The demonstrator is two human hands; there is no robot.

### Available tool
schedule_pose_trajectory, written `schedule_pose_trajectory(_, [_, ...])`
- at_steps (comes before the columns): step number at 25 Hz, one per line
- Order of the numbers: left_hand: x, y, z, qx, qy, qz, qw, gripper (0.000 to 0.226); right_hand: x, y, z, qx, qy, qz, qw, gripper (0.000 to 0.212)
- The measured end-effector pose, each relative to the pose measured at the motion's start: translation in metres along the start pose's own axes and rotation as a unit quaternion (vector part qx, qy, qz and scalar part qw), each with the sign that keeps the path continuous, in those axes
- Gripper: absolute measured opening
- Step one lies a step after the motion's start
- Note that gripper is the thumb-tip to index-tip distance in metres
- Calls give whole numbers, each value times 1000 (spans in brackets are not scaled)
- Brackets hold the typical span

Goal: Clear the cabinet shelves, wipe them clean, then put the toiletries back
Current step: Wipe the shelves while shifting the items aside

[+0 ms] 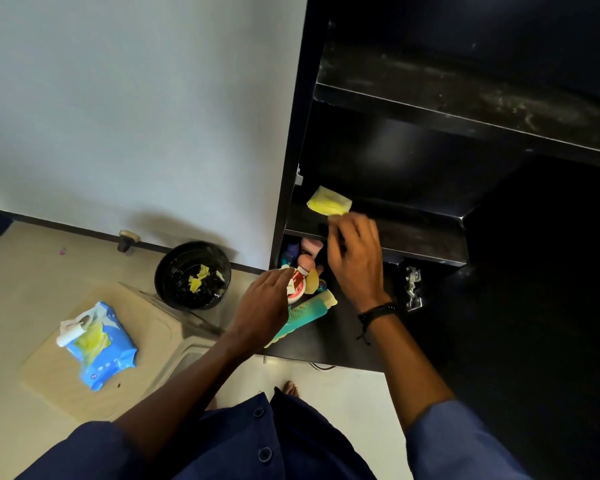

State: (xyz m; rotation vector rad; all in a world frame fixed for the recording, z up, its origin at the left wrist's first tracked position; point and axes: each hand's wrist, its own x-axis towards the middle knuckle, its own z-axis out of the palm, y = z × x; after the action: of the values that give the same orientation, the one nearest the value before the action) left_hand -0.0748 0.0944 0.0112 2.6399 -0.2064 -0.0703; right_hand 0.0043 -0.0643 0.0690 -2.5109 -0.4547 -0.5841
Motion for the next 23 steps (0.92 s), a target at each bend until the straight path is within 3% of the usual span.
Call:
schedule_pose_trajectory(2, [13, 5, -4, 44, 22, 36, 998, 73, -31, 8, 2, -11, -37, -23, 999, 23])
schedule_pose_trajectory(4, [31, 9, -4, 71, 10, 68, 995, 74, -47, 24, 15, -20, -127, 34, 991, 16])
schedule_pose_trajectory(7, [64, 19, -1, 178, -51, 91, 979, 64, -40, 41, 33, -16, -232, 131, 964, 27])
schedule_pose_trajectory(11, [99, 35, -6, 250, -111, 36, 961, 35, -8, 43, 49, -22, -310, 184, 932, 31])
schedule_pose_trajectory(15, [121, 28, 9, 277, -157, -3, 948, 32, 9, 48, 65, -45, -411, 172, 894, 40])
schedule_pose_trajectory(18, [131, 22, 24, 272, -185, -66, 942, 31, 9, 51, 67, -36, -423, 145, 894, 34])
schedule_pose_trajectory(23, [135, 22, 28, 137, -167, -74, 974, 22, -5, 71, 49, 6, -329, 158, 931, 28])
